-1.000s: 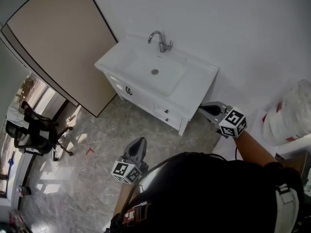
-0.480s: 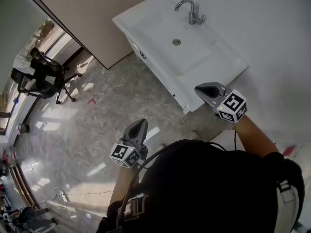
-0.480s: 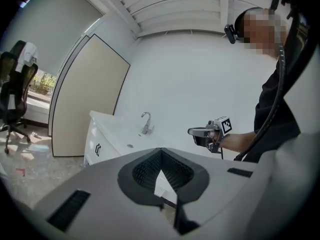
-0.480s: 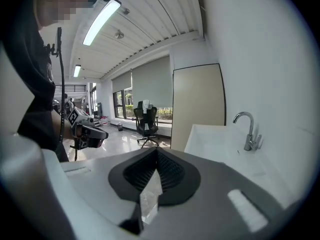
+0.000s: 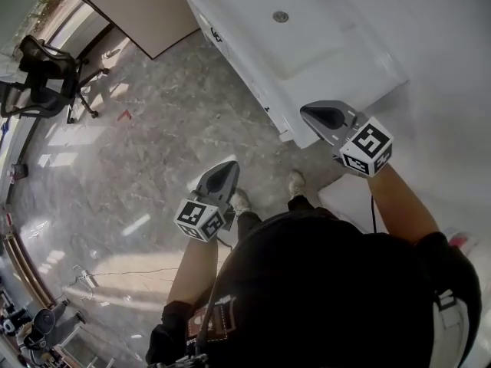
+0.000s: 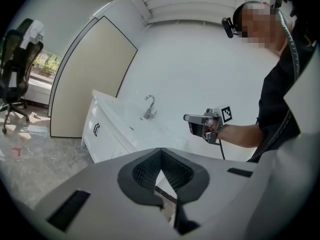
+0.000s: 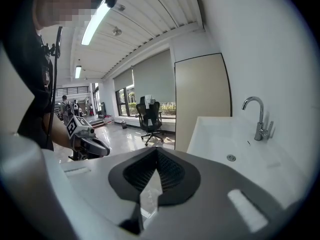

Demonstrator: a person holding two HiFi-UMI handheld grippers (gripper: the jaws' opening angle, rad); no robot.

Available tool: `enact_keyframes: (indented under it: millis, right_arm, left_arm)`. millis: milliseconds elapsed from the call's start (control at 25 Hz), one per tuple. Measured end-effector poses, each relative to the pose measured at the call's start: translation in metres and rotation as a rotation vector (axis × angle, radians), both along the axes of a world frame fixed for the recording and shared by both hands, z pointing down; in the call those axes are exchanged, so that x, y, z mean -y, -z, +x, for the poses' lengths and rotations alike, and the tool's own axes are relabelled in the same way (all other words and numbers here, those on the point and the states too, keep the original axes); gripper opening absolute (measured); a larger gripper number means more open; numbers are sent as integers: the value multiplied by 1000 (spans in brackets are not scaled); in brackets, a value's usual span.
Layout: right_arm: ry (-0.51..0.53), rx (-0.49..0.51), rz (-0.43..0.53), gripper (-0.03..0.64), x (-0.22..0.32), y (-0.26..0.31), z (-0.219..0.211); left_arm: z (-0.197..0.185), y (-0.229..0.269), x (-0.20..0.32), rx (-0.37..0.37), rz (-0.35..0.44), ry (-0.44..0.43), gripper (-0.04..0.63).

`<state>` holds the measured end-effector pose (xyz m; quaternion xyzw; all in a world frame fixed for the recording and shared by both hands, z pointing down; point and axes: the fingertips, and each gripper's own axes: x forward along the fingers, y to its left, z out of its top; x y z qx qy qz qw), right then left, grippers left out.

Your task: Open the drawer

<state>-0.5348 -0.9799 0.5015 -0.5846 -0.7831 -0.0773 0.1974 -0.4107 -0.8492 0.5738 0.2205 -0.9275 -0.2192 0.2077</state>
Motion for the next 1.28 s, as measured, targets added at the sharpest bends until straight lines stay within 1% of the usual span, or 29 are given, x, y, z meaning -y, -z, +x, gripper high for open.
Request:
enact_keyframes:
  millis: [160, 360, 480, 560, 800, 960, 1080, 1200, 1280]
  right_arm:
    - [-8, -33, 4, -3, -11, -5, 14]
    - [28, -72, -19, -3, -37, -29, 38]
    - [40, -110, -25, -3, -51, -61, 58]
    - [30, -123, -27, -3, -60, -85, 64]
    - [-2, -133, -30, -3, -73, -151, 78]
    - [-9, -92, -25, -3, -70, -191, 88]
    - [-29, -98, 3, -3, -68, -223, 100]
    - [-36, -121, 33, -3, -66, -260, 109]
    - [-58, -134, 50, -3, -62, -282, 108]
  left_arm:
    - [-9, -12, 8, -11, 31, -52, -2]
    - [-33, -40, 7, -4, -20, -98, -2]
    - [-34, -70, 3, -20, -51, -119, -2]
    - [-37, -94, -3, -32, -61, -127, -2]
    - [-40, -173, -6, -75, -17, -120, -2]
    - [-48, -225, 1, -88, 7, -132, -2]
    - [-61, -252, -5, -72, 23, -130, -2]
    - [-79, -274, -22, -45, 13, -98, -2]
    - [-92, -288, -31, -35, 11, -79, -2]
